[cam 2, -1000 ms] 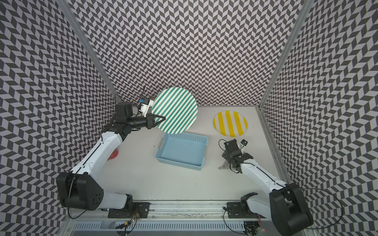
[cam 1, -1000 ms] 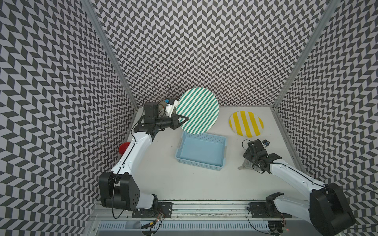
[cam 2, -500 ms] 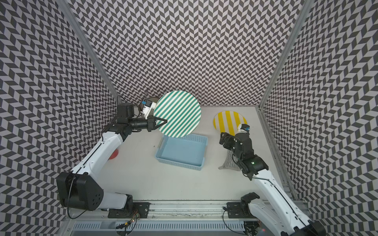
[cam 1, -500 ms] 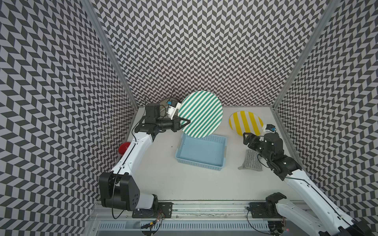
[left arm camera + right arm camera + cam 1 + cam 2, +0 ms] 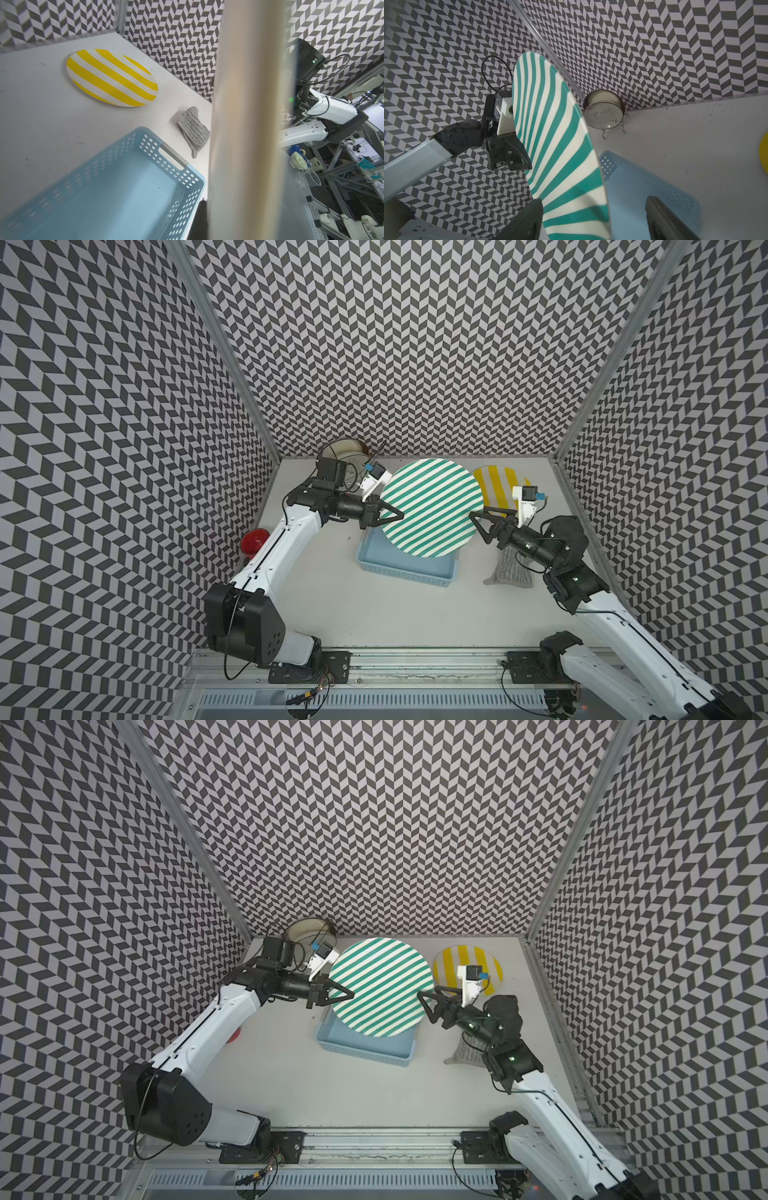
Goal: Wipe the wet plate dry
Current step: Place the plate on the plate.
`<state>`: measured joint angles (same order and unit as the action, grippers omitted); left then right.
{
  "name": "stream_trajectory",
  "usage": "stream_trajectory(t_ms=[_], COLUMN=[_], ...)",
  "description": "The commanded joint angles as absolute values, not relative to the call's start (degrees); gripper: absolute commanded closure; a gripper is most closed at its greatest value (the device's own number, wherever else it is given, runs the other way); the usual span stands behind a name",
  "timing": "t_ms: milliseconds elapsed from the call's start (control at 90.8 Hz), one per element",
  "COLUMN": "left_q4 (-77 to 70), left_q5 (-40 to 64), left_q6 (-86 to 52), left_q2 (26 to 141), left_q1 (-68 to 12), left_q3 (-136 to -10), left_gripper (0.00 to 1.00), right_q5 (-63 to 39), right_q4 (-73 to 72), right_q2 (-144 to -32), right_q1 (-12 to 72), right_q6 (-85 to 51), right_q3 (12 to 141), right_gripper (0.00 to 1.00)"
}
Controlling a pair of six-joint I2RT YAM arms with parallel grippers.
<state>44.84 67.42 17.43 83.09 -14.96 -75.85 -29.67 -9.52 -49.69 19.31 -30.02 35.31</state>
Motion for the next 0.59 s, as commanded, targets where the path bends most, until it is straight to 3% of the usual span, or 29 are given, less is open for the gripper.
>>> stream_trajectory(t_ms=[0,110,319,364,419,474,540,551,562,573,584], left_q4=[49.04,49.76,50.20,50.19,50.21,50.15,50.05,49.90,49.78,49.50,49.18], left_q5=[72.09,72.51,71.90,71.58,70.64,68.95,65.76,65.09,64.36,63.60,62.83], left_q6=[22.55,23.03,22.99,22.82,22.52,22.10,21.67,21.19,21.19,20.53,20.19], left_q2=[83.55,84.02,85.16,85.23,85.45,85.51,85.54,85.53,85.44,85.35,85.26], left_q1=[-15.77,-16.61,-17.40,-17.40,-17.40,-17.40,-17.25,-17.24,-17.19,-17.16,-17.11], left_q3=[-78.27,-78.06,-78.75,-79.19,-79.96,-81.12,-82.83,-83.08,-83.37,-83.65,-83.84], left_gripper=[1.00,1.00,1.00,0.95,0.83,0.68,0.36,0.36,0.22,0.22,0.16], right_q5=[-35.86,-38.97,-36.85,-35.79,-34.20,-32.32,-29.16,-28.69,-28.27,-28.02,-27.68], right_q4=[-13.50,-16.75,-20.65,-21.04,-21.07,-20.79,-20.41,-20.44,-20.51,-20.54,-20.55], right_q2=[-51.34,-52.43,-50.91,-50.47,-49.95,-49.70,-49.99,-50.09,-50.14,-50.25,-50.35], right_q1=[19.07,19.09,19.08,19.12,19.07,19.07,18.95,18.92,18.86,18.79,18.71], right_q6=[-28.11,-28.90,-32.39,-32.95,-33.60,-34.11,-35.08,-35.25,-35.47,-35.71,-35.92], right_q3=[37.12,36.43,34.45,34.25,34.24,34.45,34.97,35.07,35.11,35.27,35.43], right_gripper=[0.22,0.30,0.83,0.92,1.00,1.00,1.00,1.00,1.00,1.00,1.00])
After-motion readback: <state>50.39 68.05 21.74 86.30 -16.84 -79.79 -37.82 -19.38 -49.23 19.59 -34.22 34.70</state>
